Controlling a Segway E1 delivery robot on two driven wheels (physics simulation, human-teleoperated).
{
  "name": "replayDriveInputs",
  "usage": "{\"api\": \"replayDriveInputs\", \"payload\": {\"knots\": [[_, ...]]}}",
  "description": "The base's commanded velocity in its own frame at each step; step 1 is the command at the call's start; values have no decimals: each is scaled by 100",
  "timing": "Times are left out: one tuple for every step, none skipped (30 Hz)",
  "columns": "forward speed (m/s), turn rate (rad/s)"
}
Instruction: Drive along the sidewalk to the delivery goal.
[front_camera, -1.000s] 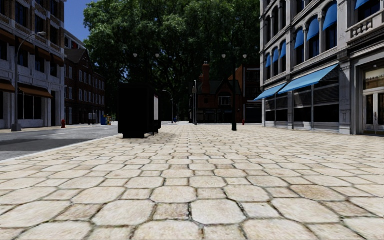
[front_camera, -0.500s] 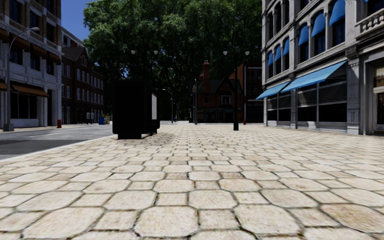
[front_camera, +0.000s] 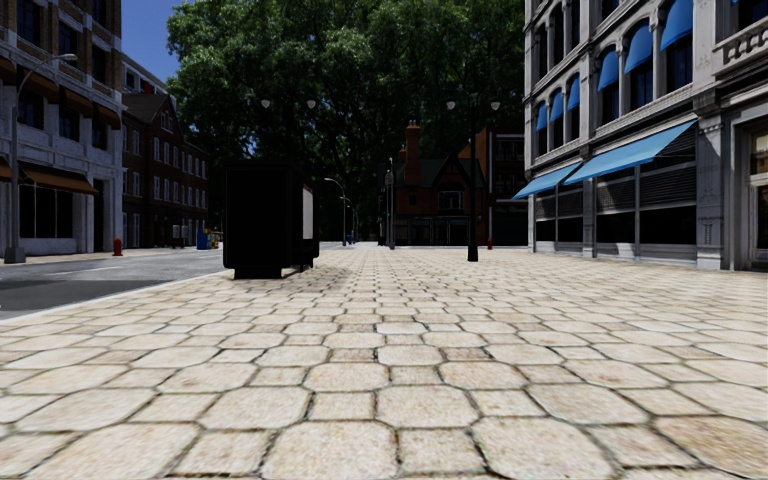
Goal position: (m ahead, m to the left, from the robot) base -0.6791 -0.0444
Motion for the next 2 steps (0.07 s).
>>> {"api": "replayDriveInputs", "payload": {"knots": [[0,0],[0,0]]}}
